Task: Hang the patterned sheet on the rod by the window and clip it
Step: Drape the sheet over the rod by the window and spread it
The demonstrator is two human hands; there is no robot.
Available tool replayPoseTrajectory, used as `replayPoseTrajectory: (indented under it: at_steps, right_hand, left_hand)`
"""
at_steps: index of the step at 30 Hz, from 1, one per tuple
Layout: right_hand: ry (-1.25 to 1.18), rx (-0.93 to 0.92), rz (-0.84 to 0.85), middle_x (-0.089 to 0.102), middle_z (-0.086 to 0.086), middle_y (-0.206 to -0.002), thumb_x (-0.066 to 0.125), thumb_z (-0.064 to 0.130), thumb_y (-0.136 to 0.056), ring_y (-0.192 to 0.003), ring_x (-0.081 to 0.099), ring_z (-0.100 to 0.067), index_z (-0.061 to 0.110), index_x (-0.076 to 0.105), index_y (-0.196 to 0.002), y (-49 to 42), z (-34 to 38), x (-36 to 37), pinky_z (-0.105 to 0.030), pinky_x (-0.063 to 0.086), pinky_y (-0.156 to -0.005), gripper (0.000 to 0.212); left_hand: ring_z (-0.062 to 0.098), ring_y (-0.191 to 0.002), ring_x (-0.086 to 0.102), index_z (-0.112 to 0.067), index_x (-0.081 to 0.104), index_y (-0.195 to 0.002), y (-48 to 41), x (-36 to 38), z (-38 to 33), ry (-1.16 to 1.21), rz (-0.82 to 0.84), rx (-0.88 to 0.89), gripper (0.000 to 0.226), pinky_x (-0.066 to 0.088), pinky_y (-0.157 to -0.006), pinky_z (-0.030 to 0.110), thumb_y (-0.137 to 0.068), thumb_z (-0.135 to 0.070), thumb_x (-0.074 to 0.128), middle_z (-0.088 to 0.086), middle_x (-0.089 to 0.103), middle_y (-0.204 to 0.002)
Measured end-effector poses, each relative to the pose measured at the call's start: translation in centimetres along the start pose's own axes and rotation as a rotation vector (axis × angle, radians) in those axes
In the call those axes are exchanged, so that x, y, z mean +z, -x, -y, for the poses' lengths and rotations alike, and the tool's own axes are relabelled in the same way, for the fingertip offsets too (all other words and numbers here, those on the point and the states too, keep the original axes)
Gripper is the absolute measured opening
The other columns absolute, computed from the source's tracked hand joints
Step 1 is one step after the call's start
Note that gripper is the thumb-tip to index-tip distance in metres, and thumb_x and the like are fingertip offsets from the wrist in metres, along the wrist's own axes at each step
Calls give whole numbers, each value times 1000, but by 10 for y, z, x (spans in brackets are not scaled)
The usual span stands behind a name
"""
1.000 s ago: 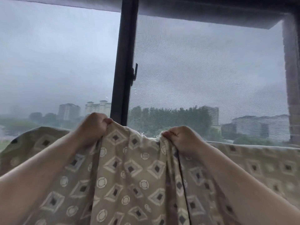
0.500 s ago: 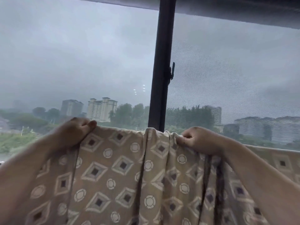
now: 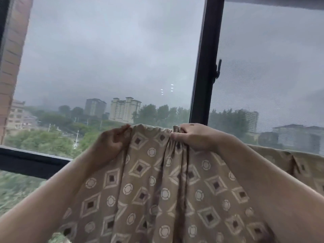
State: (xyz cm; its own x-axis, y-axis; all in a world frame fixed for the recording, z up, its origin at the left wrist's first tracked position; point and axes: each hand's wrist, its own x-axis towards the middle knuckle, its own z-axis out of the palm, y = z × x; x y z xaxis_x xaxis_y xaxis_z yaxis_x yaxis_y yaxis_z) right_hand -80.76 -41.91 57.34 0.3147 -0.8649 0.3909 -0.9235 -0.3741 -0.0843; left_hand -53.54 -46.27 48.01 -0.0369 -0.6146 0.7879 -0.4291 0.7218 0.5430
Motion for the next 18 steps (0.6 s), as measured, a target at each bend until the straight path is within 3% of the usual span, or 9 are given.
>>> replayPoseTrajectory:
  at_steps: [2,4,7,10,14,16,18]
  right_hand:
    - [44,-24,-82,62,7,-116,36,80,-83,-108,57,-15,29,59,-119,-1,-2,5,-35,46,-93,67]
    - [109,-32,-138,63,10,-102,33,81,-83,-98,60,-15,35,60,-103,-2,-5,9,-36,49,-85,57]
    - [151,-17,-175,60,13,-86,29,86,-79,-86,60,-14,38,52,-79,-2,-9,12,-37,50,-76,54]
    - [179,-12,-192,58,13,-85,25,89,-77,-86,59,-15,37,52,-82,-2,-12,15,-38,51,-77,59]
    - [188,5,-202,59,13,-85,24,89,-77,-85,59,-15,35,53,-81,-4,-12,16,-39,51,-78,61]
    - [201,17,-203,60,12,-85,24,87,-79,-85,60,-15,34,55,-83,-5,-14,17,-40,51,-79,62]
    - [215,14,-213,61,11,-84,23,86,-79,-83,60,-15,32,56,-83,-6,-17,18,-40,51,-80,64]
  left_hand:
    - [12,-97,58,-17,61,-112,16,4,8,-232,-169,57,38,48,-90,34,-82,-38,71,0,60,-105]
    - [25,-82,47,-11,53,-84,37,8,16,-514,-348,148,41,43,-75,40,-78,-50,62,1,48,-84]
    - [28,-73,57,-16,56,-69,72,22,27,-729,-238,169,54,49,-64,36,-71,-70,54,1,54,-74]
    - [27,-68,64,-16,63,-66,81,36,33,-893,-90,158,55,52,-56,33,-69,-71,56,2,63,-70]
    - [26,-71,63,-18,61,-64,71,41,31,-731,-80,199,30,52,-58,33,-79,-41,48,-3,63,-70]
    - [19,-74,56,-21,50,-63,69,39,28,-503,-126,173,23,47,-63,33,-82,-32,53,-9,55,-69]
    - [9,-66,47,-21,41,-63,64,36,11,-217,-171,99,29,39,-63,32,-89,-26,53,-9,49,-64]
